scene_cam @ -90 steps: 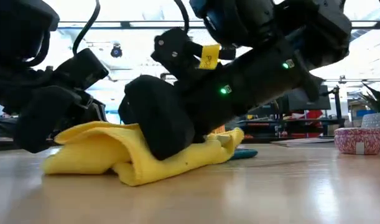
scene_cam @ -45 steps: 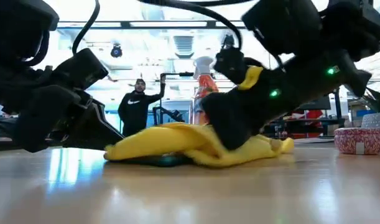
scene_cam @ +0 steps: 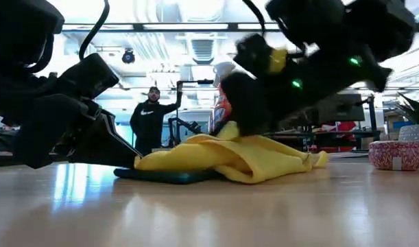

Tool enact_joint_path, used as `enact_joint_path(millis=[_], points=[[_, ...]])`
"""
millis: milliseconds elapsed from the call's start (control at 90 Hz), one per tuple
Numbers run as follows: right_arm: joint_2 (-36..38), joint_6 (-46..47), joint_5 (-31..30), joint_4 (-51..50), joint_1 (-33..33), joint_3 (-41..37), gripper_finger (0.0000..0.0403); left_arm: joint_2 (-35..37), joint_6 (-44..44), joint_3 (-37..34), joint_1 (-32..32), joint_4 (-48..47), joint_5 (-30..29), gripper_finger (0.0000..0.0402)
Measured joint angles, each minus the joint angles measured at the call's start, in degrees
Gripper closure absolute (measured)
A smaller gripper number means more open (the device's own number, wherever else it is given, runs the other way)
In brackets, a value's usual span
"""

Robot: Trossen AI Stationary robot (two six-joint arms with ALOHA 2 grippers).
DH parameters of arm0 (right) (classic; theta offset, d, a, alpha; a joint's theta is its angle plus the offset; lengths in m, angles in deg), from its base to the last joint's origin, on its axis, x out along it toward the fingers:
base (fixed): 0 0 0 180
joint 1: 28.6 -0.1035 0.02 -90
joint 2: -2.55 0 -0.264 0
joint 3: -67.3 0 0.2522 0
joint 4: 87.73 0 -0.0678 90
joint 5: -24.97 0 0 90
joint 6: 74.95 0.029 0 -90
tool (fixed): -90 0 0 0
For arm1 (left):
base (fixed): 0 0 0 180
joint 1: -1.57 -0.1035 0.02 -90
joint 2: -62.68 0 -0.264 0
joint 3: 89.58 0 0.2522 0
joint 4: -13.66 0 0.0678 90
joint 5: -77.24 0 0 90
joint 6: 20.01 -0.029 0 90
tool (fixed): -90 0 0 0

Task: Apply microfiber cloth
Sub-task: Wipe the front and back of the tablet with the yellow microfiber cloth

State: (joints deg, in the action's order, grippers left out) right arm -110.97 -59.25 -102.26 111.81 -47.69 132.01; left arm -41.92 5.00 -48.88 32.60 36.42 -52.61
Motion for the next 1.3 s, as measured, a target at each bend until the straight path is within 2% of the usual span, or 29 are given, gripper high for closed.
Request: enact_joint_path(millis=[178,244,389,544,656,800,944,1144,1300], points=[[-3.8,-3.0,5.3,2.4,1.4,4.0,0.0403,0.0,0.0,0.0,0.0,0.2,-0.2,0.0373],[-6.8,-3.3,9.2,6.7,2.1,5.9,0.0403,0.0,-0.4,0.0,0.0,0.3,-0.2,0.0373],[-10.3,-5.2,9.6,9.9,2.6,7.8,0.0403,0.0,-0.7,0.0,0.1,0.9,-0.3,0.0373],[-7.2,-9.3,10.3,10.1,2.5,8.7,0.0403,0.0,-0.7,-0.1,0.1,0.8,-0.2,0.0373],[-1.8,-11.8,10.3,5.7,1.9,7.6,0.0403,0.0,-0.7,-0.1,0.1,1.0,-0.2,0.0373],[5.2,-10.7,10.3,-8.9,0.8,5.9,0.0403,0.0,-0.7,-0.1,0.1,1.1,-0.2,0.0373],[7.1,-6.6,10.7,-18.5,-0.9,4.5,0.0403,0.0,-0.7,-0.1,0.1,1.2,-0.2,0.0373],[3.0,-0.3,10.4,-16.5,-1.2,2.2,0.0403,0.0,-0.7,-0.1,0.1,1.2,-0.2,0.0373],[-2.3,0.0,10.5,-8.2,0.8,3.2,0.0403,0.0,-0.5,0.0,0.1,1.2,-0.2,0.0373]])
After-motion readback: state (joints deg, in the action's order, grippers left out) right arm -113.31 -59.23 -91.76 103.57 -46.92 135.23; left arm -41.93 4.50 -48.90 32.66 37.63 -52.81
